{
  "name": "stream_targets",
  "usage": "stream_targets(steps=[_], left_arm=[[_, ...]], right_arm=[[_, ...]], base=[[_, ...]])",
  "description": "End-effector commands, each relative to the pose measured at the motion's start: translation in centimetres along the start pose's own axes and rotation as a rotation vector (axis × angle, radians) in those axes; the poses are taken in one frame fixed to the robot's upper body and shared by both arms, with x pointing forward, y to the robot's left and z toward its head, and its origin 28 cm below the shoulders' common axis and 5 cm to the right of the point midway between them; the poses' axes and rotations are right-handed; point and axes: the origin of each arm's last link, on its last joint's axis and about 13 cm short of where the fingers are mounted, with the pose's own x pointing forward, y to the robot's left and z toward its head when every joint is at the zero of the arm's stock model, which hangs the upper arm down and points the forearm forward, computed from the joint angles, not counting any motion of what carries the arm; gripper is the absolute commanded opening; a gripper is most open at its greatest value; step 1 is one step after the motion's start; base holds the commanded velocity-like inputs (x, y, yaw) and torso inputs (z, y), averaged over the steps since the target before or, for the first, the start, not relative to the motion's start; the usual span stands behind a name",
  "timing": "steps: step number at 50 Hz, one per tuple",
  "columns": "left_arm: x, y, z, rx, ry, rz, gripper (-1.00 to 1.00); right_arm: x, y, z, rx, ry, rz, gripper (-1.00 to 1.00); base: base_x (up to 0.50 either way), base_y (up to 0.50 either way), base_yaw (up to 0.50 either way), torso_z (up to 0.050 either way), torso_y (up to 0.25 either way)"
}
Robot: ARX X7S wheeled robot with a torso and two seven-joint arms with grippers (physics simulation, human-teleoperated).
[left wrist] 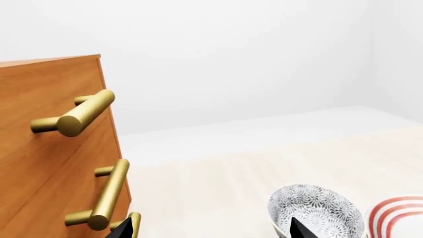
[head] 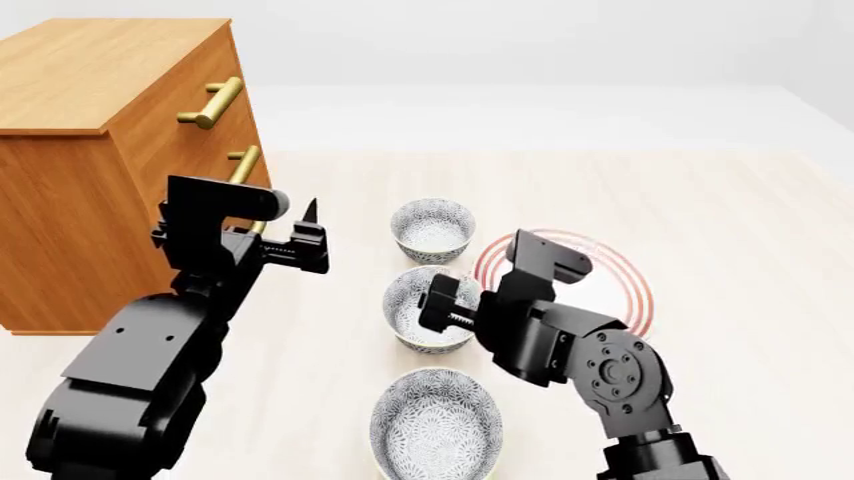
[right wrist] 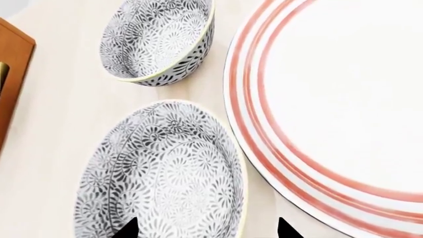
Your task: Stack the bowl in the middle on the bowl at the back.
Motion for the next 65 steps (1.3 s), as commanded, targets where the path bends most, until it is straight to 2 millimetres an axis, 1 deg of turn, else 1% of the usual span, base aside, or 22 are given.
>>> stream_targets(steps=[1, 65], left_arm=[[0.0, 0.1, 0.0, 0.002, 0.0, 0.003, 1.0], [0.9, 0.6, -1.3, 0.005, 0.032, 0.026, 1.0]], right_arm=[[0.3, -0.1, -0.2, -0.003, 0.01, 0.001, 1.0], [3.3, -0.4, -0.9, -0.018, 0.061, -0.008, 1.0]], base=[[0.0, 0.0, 0.0, 0.0, 0.0], [0.0, 0.0, 0.0, 0.0, 0.0]])
